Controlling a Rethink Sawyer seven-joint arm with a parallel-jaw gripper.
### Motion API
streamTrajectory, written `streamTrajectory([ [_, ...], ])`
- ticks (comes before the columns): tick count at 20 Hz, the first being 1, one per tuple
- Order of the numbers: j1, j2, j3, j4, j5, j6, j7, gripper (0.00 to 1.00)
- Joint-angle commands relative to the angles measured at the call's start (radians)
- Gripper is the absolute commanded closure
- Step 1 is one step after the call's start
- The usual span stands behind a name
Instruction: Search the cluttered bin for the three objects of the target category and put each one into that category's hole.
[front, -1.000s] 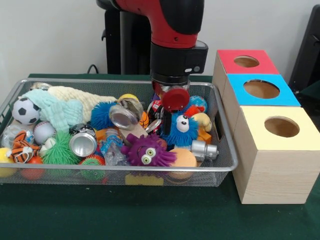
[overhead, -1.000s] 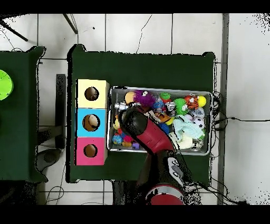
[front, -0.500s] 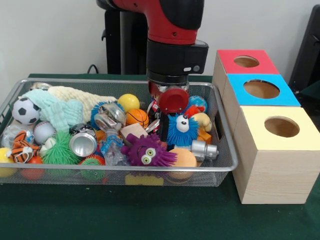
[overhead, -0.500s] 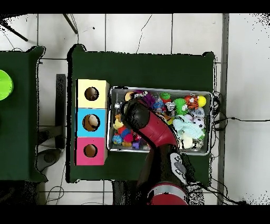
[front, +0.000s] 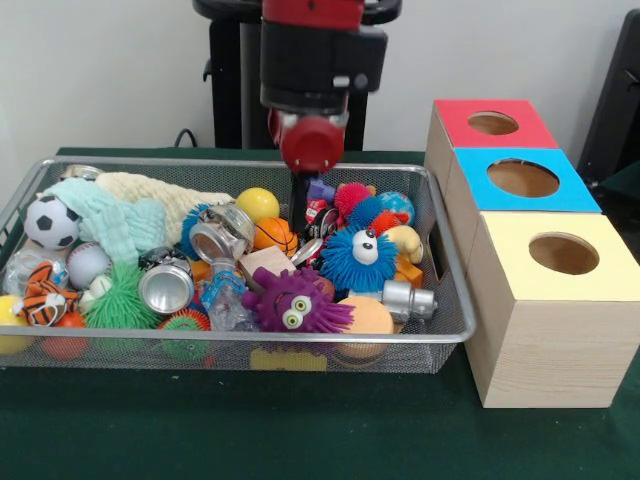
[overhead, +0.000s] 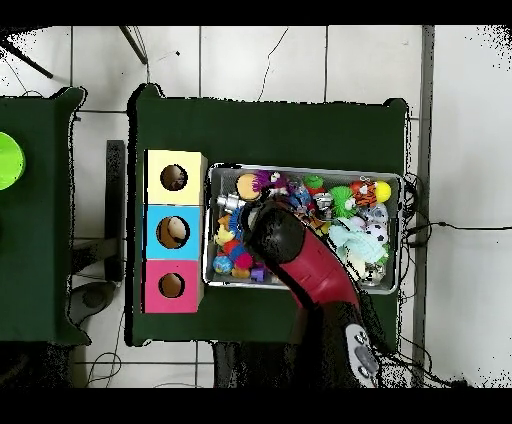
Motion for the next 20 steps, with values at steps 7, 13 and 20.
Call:
streamTrajectory([
  [7, 0.34, -0.137, -0.306, -0.022, -0.065, 0.447, 0.375, 1.0],
  [13, 0.477, -0.189, -0.429, -0.12, -0.132, 0.768, 0.45, 1.0],
  [20, 0.425, -0.144, -0.264, 0.114, 0.018, 0.411, 0.307, 1.0],
])
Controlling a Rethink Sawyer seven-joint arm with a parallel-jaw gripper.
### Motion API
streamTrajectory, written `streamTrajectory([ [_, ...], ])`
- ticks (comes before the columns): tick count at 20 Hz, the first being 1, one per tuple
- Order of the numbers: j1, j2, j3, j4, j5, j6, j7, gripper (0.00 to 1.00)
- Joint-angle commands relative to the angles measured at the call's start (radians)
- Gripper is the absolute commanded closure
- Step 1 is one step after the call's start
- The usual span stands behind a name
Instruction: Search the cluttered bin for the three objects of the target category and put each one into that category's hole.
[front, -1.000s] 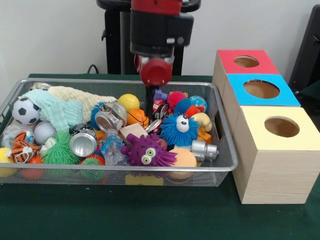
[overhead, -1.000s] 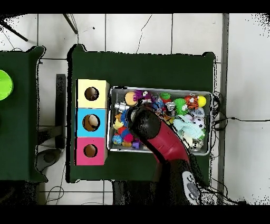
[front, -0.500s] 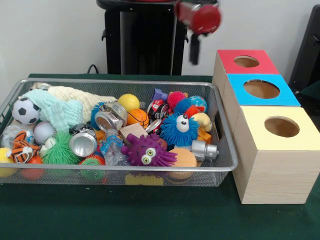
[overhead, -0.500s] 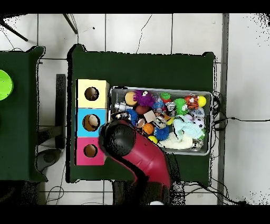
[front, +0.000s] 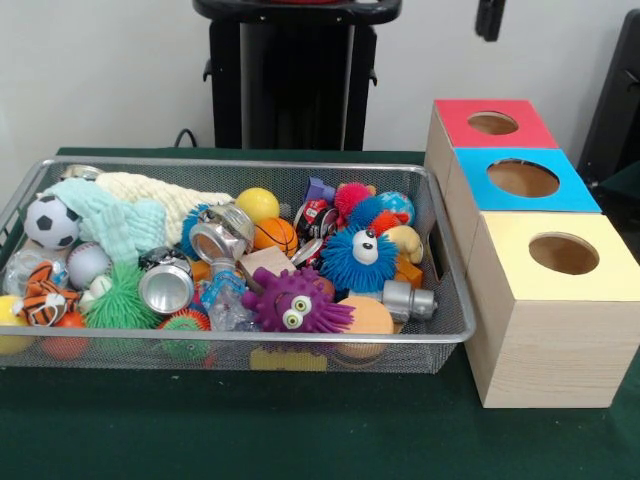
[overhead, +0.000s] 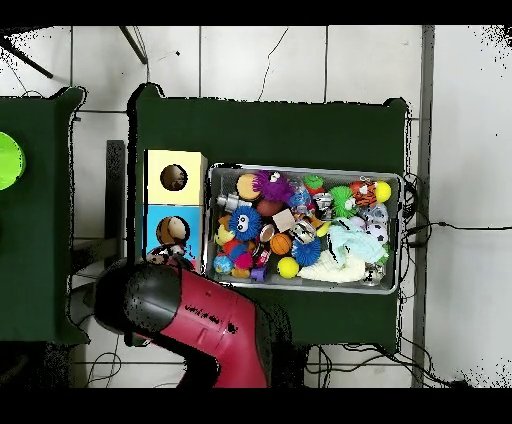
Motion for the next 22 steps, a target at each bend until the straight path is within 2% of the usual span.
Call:
streamTrajectory([
  [1, -0.129, 0.015, 0.132, 0.181, 0.109, -0.22, 0.12, 1.0],
  [3, -0.184, -0.001, 0.192, 0.227, 0.138, -0.261, 0.034, 1.0],
  [5, -0.201, -0.001, 0.218, 0.248, 0.138, -0.294, 0.027, 1.0],
  [6, -0.192, 0.007, 0.216, 0.245, 0.122, -0.311, 0.05, 1.0],
  [9, -0.097, 0.07, 0.123, 0.181, 0.04, -0.351, 0.183, 1.0],
  [11, -0.058, 0.099, 0.095, 0.163, 0.04, -0.364, 0.227, 1.0],
  [17, -0.039, 0.137, 0.14, 0.173, 0.112, -0.41, 0.262, 1.0],
  [22, -0.028, 0.196, 0.204, 0.178, 0.192, -0.508, 0.314, 1.0],
])
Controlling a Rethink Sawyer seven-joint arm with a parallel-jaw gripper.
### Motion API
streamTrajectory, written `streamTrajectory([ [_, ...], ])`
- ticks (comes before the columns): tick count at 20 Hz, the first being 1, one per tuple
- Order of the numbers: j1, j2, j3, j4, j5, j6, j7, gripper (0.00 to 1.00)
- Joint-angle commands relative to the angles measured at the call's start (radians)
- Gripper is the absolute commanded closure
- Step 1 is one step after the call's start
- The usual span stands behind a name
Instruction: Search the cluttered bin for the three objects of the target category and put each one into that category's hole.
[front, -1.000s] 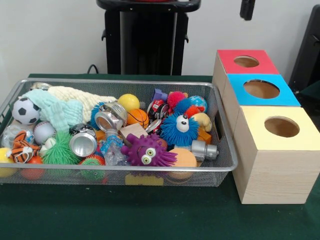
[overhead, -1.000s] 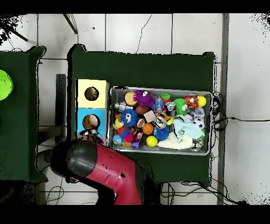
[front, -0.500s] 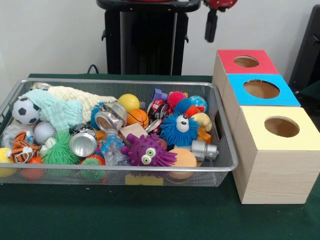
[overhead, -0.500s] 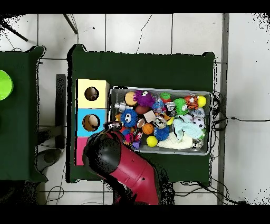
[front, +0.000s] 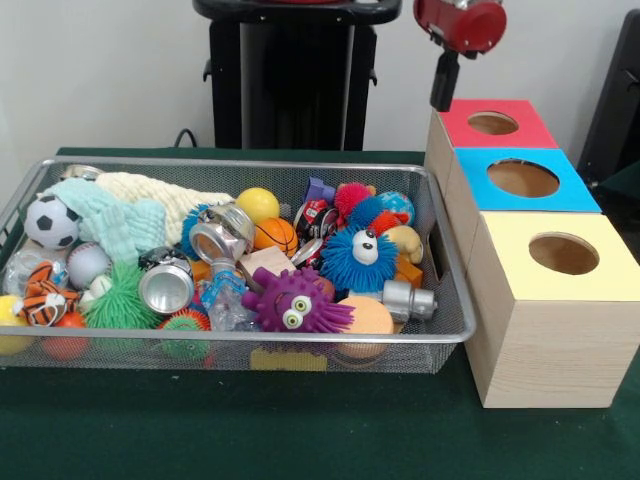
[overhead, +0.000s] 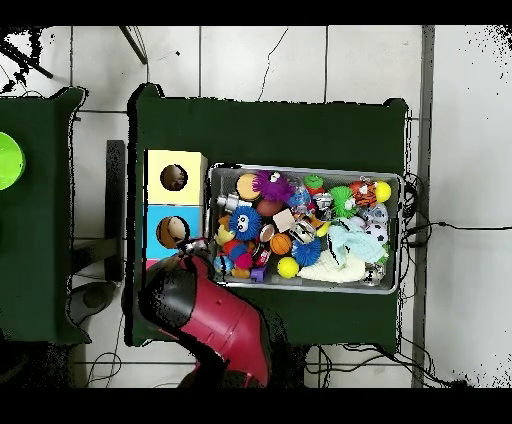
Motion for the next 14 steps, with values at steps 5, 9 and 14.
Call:
streamTrajectory([
  [5, -0.03, 0.1, 0.192, 0.082, 0.133, -0.188, 0.27, 1.0],
  [9, 0.009, 0.108, 0.1, 0.047, 0.097, -0.129, 0.247, 1.0],
  [14, 0.053, 0.125, 0.01, 0.019, 0.074, -0.102, 0.242, 1.0],
])
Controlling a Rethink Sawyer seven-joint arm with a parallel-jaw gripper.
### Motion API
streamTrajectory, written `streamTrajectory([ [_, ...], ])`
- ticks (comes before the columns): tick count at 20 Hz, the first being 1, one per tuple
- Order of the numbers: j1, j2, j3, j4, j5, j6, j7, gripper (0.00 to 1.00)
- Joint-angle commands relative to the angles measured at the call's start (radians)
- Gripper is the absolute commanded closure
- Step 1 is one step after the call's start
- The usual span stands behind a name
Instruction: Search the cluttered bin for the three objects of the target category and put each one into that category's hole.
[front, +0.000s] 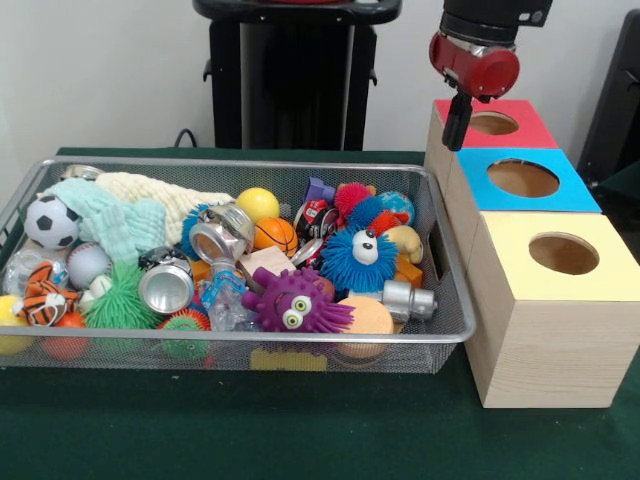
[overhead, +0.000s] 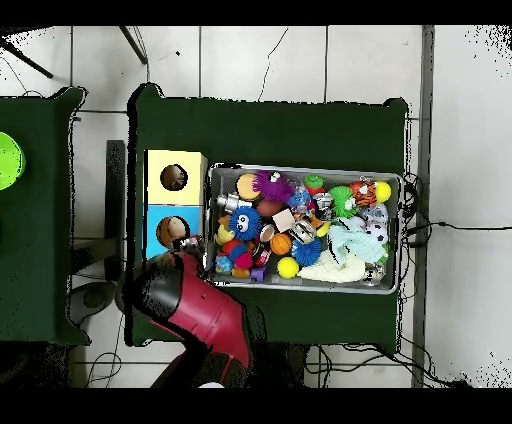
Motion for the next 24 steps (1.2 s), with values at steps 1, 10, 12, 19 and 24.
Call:
streamTrajectory([
  [1, 0.011, 0.027, -0.014, 0.021, 0.008, 0.021, 0.225, 1.0],
  [10, 0.092, 0.04, -0.085, -0.011, 0.019, 0.099, 0.282, 1.0],
  [12, 0.091, 0.05, -0.069, -0.007, 0.035, 0.07, 0.282, 1.0],
  [19, 0.006, 0.046, 0.029, 0.033, 0.057, -0.039, 0.218, 1.0],
  [24, -0.155, 0.003, 0.194, 0.129, 0.012, -0.193, 0.13, 1.0],
])
